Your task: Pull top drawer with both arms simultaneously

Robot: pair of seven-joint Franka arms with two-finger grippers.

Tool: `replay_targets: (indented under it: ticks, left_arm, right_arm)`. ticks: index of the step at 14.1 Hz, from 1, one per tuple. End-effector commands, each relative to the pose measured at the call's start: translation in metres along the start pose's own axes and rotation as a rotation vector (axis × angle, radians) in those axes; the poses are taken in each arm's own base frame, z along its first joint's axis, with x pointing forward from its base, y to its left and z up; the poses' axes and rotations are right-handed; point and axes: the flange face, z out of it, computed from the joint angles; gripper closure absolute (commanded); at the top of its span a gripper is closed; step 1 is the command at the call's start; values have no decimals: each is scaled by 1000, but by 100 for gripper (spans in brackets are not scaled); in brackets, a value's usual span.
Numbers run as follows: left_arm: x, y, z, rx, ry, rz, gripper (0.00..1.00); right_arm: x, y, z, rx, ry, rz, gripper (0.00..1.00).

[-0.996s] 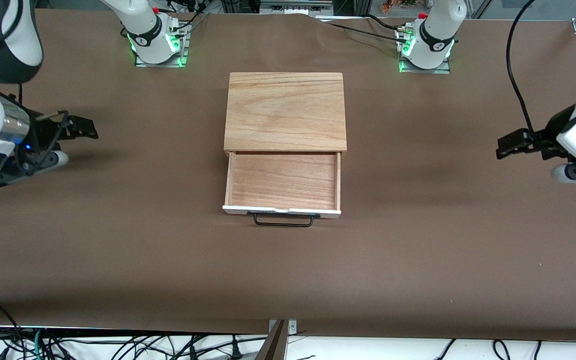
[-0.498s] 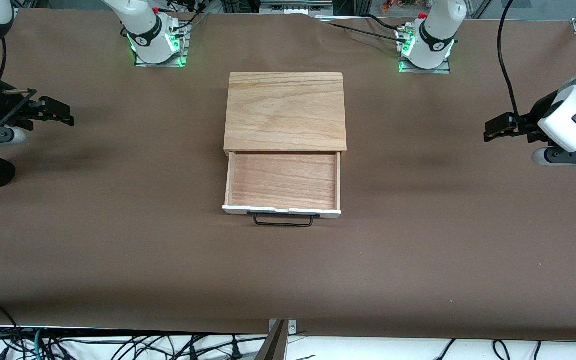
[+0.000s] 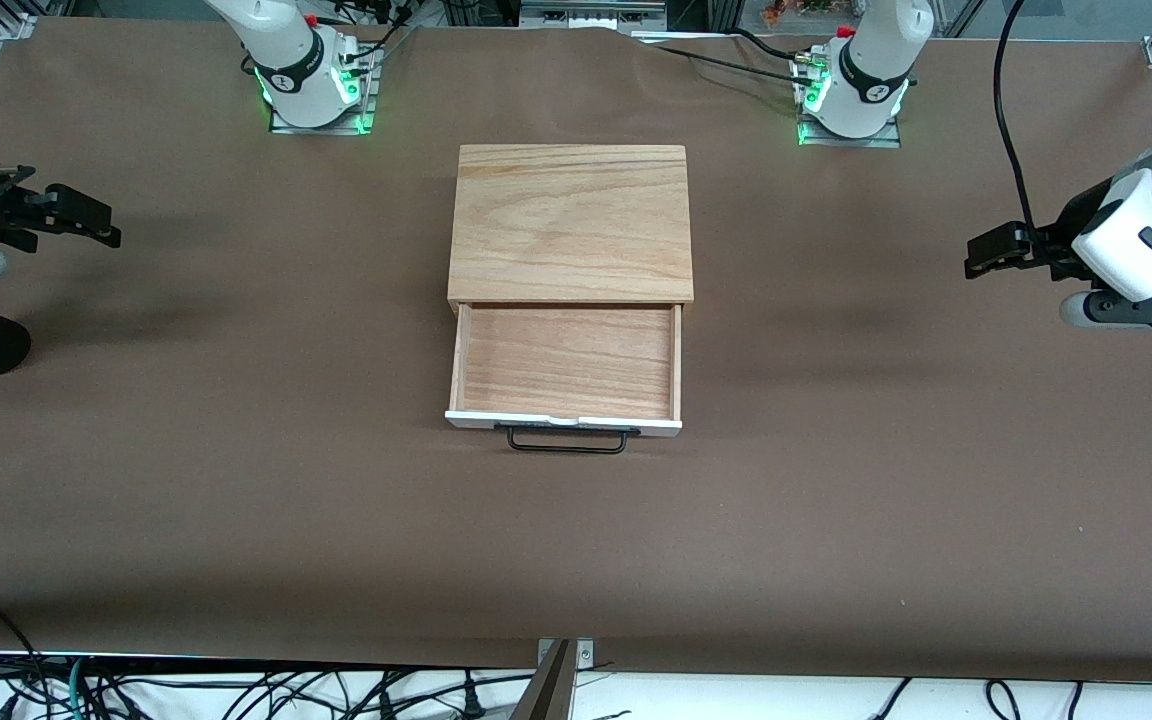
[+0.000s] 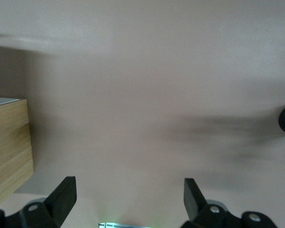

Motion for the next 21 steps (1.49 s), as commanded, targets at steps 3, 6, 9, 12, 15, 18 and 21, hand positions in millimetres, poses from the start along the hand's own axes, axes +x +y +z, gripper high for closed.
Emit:
replay_targets:
  ticks: [3,6,9,12,15,18,21]
  left_arm:
    - [-5,1,-1,-15,5,-2,0]
    - [-6,7,-1,-12,4,3,0]
    - [-6,8,-3,-7,11,6,0]
    - [-5,5,-6,-13,17,6,0]
    - [-5,8,-6,-13,16,1,0]
    - [-5,3,-6,-14,17,-4,0]
    - [-5,2,-6,-14,17,3,0]
  right_arm:
    - [4,-6,4,-22,14,0,0]
    - [5,-6,5,-23,12,0,0]
    - [8,-5,6,-23,26,2,0]
    - [10,-5,8,-22,36,5,0]
    - [13,-5,5,-26,71,6,0]
    - [13,-11,6,-27,63,-8,0]
    - [14,-13,7,-26,61,-9,0]
